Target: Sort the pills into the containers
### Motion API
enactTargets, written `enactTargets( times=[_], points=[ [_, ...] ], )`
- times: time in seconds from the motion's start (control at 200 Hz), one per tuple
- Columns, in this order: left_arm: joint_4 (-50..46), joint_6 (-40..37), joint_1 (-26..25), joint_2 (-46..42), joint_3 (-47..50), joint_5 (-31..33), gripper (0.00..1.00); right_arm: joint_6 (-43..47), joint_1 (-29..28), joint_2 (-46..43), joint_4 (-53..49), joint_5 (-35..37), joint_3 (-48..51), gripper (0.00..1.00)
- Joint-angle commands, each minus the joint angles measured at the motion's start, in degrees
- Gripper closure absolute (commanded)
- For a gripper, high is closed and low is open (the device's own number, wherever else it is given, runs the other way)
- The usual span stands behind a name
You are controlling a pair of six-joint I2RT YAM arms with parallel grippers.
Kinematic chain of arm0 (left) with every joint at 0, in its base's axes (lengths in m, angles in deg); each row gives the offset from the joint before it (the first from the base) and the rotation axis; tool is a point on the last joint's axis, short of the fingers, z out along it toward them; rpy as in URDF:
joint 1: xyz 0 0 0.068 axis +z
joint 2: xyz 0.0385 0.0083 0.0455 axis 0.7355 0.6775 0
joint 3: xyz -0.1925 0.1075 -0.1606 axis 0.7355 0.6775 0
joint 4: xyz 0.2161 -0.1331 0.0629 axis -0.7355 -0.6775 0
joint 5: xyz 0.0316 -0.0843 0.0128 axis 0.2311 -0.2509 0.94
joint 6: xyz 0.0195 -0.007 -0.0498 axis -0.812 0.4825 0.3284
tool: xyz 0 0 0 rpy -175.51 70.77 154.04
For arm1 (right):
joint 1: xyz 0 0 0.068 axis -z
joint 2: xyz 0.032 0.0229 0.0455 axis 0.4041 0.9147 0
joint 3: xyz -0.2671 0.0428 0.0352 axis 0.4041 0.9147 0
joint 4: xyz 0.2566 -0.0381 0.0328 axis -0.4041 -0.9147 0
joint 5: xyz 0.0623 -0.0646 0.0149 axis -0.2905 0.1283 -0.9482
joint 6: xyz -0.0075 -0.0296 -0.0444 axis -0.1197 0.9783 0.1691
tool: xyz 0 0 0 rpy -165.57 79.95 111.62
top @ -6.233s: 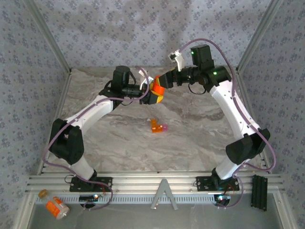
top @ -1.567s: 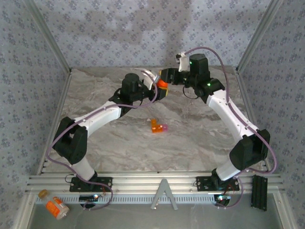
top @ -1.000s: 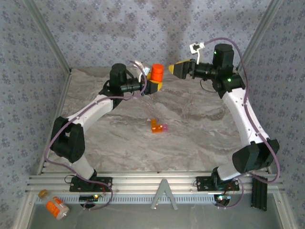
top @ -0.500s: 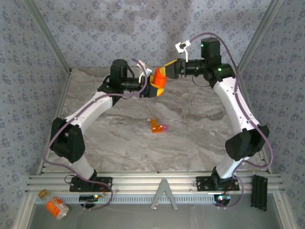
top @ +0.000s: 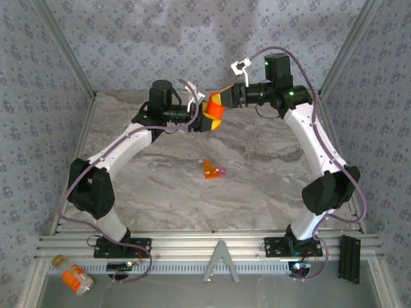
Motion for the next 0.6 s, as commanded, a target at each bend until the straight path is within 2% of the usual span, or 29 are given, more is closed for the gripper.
enactTargets(
  times=[0.0,0.145,0.315,0.39,0.47,0.595],
  points=[
    [2.2,-0.1,-0.6,-1.1,-1.1,2.7,1.0,-1.1,-0.8,-1.4,0.8,1.0,1.6,0.59],
    [4.2,-1.8,-2.7,-3.0,1.4,14.0,1.0,-5.2,-2.3,-3.3,5.4,10.1,6.8,0.61],
    [8.5,-5.0,-7.6,-4.9,5.4,33.5,1.0,-10.0,-6.1,-4.8,10.6,25.0,13.2,0.62],
    [10.1,-7.0,-10.1,-4.9,6.4,40.4,1.0,-11.6,-7.5,-4.6,12.9,28.6,14.9,0.62],
    [13.8,-6.6,-11.7,-4.6,7.9,43.9,1.0,-13.5,-7.9,-4.2,16.2,29.6,16.8,0.61],
    [16.1,-4.6,-12.0,-3.8,8.5,44.6,1.0,-14.0,-7.5,-3.4,16.7,29.0,16.8,0.59]
  ],
)
